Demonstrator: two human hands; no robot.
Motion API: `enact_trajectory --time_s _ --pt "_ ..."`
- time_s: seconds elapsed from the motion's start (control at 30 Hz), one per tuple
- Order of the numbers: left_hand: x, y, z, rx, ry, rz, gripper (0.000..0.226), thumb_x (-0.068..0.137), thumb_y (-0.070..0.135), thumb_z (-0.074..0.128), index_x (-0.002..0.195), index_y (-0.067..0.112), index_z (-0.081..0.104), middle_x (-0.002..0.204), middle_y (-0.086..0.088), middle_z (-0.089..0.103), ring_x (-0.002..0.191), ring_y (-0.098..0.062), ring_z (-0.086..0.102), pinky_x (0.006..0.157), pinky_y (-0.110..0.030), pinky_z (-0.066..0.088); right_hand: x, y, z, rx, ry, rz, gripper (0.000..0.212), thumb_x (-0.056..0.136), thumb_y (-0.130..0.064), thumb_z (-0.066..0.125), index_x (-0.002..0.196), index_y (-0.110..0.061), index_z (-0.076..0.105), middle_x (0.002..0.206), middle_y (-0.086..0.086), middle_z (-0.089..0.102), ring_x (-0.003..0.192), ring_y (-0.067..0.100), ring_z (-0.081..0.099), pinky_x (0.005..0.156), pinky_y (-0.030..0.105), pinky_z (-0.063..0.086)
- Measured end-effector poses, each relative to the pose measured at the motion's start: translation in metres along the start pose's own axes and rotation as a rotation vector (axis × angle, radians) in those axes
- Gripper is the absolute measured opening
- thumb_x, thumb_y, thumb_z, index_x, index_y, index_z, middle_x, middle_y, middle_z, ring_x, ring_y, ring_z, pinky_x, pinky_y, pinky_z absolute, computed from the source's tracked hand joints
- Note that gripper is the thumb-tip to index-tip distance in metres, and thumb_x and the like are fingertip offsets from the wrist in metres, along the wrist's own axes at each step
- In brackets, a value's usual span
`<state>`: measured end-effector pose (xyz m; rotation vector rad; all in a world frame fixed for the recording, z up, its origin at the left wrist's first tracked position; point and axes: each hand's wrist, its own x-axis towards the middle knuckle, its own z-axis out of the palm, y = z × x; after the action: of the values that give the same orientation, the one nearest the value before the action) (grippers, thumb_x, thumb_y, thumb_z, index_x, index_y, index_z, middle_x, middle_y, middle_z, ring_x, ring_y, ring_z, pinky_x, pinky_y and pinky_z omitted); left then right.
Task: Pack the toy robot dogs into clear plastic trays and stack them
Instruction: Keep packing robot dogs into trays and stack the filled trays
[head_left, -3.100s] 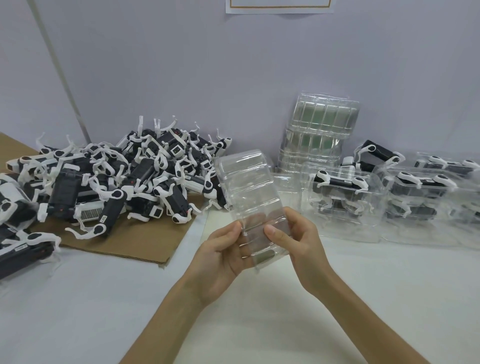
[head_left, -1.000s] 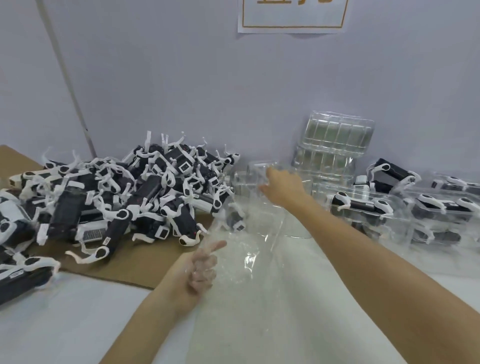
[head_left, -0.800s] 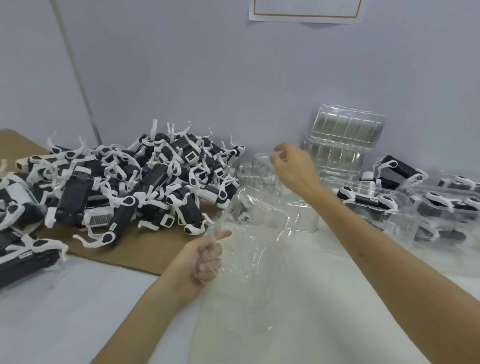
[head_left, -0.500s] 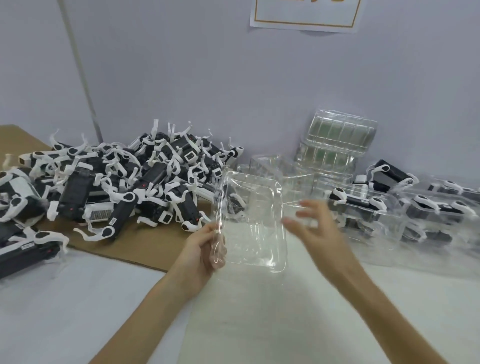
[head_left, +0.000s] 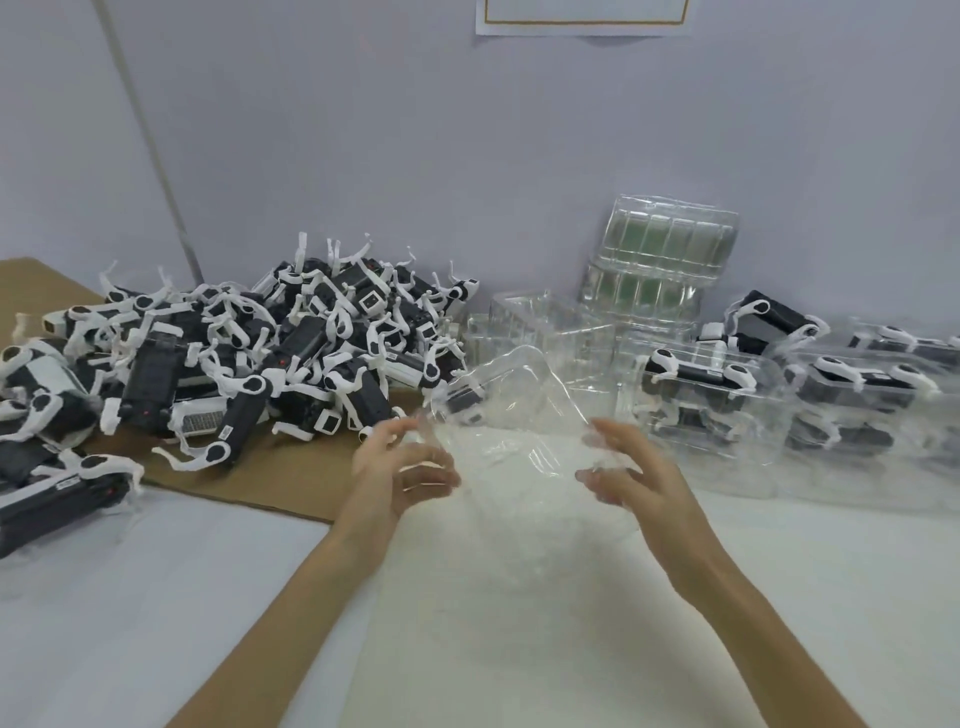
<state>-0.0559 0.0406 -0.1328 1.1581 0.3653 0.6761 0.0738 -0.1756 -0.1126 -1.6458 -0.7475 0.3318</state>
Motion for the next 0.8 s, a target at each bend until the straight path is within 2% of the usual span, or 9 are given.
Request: enact_trajectory --time_s 0.17,0.23,0.3,0.37,0.43,0.53,0.63,0.7,0.8 --pt "0.014 0.002 -0.022 0.046 0.199 0.048 0.038 0.095 0.003 0.058 0.124 0.025 0.051 0.078 -0.014 0.073 0.058 -0.024 0.067 0.051 -0.028 0.055 0.008 0.002 -0.020 0.051 -0.026 0.013 0.031 0.080 -0.027 0.065 0.111 -0.022 0.064 0.108 -0.001 0.074 0.097 0.021 0.072 0.090 0.040 0.051" --pt "0.016 -0.001 -0.028 0.076 0.198 0.007 0.039 0.096 0.005 0.060 0.128 0.026 0.051 0.082 -0.011 0.075 0.062 -0.023 0.070 0.052 -0.027 0.056 0.010 0.008 -0.024 -0.007 -0.133 0.057 0.018 0.093 -0.021 0.064 0.111 -0.020 0.068 0.106 -0.001 0.075 0.098 0.021 0.072 0.091 0.040 0.049" --pt "0.017 -0.004 -0.029 0.145 0.172 -0.042 0.039 0.096 0.006 0.060 0.128 0.026 0.051 0.092 -0.011 0.075 0.064 -0.023 0.072 0.052 -0.027 0.057 0.010 0.013 -0.025 -0.126 -0.233 0.090 0.016 0.095 -0.020 0.062 0.109 -0.023 0.071 0.107 -0.007 0.075 0.101 0.013 0.071 0.092 0.035 0.047" --pt "0.017 -0.007 -0.028 0.254 0.131 -0.082 0.037 0.096 0.006 0.059 0.128 0.024 0.052 0.099 -0.014 0.073 0.060 -0.023 0.070 0.050 -0.029 0.057 0.009 0.018 -0.024 -0.249 -0.265 0.095 0.016 0.094 -0.023 0.065 0.106 -0.026 0.073 0.108 -0.013 0.074 0.100 0.008 0.070 0.095 0.032 0.049" --pt "0.018 -0.011 -0.027 0.374 0.117 -0.065 0.029 0.097 0.007 0.060 0.123 0.018 0.052 0.096 -0.015 0.071 0.055 -0.021 0.068 0.047 -0.030 0.056 0.009 0.020 -0.022 -0.332 -0.255 0.096 0.015 0.096 -0.024 0.064 0.107 -0.029 0.073 0.109 -0.016 0.072 0.096 0.008 0.071 0.095 0.032 0.051" --pt "0.015 -0.019 -0.026 0.526 0.165 0.075 0.005 0.099 0.012 0.059 0.101 0.011 0.054 0.079 -0.018 0.071 0.056 -0.024 0.067 0.048 -0.031 0.056 0.009 0.018 -0.021 -0.377 -0.228 0.083 0.013 0.097 -0.031 0.062 0.104 -0.031 0.072 0.108 -0.021 0.071 0.094 0.001 0.069 0.092 0.030 0.050" --pt "0.013 -0.027 -0.022 0.716 0.253 0.251 0.017 0.101 0.011 0.053 0.084 0.014 0.051 0.060 -0.005 0.067 0.047 -0.012 0.060 0.044 -0.021 0.049 0.008 0.016 -0.021 -0.382 -0.214 0.063 0.015 0.098 -0.035 0.059 0.102 -0.032 0.073 0.104 -0.024 0.071 0.102 -0.001 0.065 0.096 0.030 0.049" --pt "0.011 -0.027 -0.016 0.729 0.267 0.344 0.020 0.101 0.012 0.052 0.082 0.017 0.049 0.058 -0.002 0.065 0.045 -0.007 0.054 0.046 -0.015 0.043 0.007 0.017 -0.020 -0.385 -0.197 0.048 0.015 0.098 -0.034 0.058 0.102 -0.033 0.072 0.102 -0.023 0.071 0.104 0.000 0.064 0.096 0.031 0.049" --pt "0.008 -0.025 -0.013 0.746 0.224 0.484 0.021 0.101 0.015 0.053 0.083 0.025 0.049 0.061 0.002 0.064 0.050 -0.007 0.054 0.051 -0.014 0.040 0.009 0.018 -0.021 -0.387 -0.142 0.055 0.014 0.097 -0.027 0.060 0.104 -0.031 0.072 0.107 -0.014 0.071 0.101 0.007 0.066 0.096 0.036 0.051"
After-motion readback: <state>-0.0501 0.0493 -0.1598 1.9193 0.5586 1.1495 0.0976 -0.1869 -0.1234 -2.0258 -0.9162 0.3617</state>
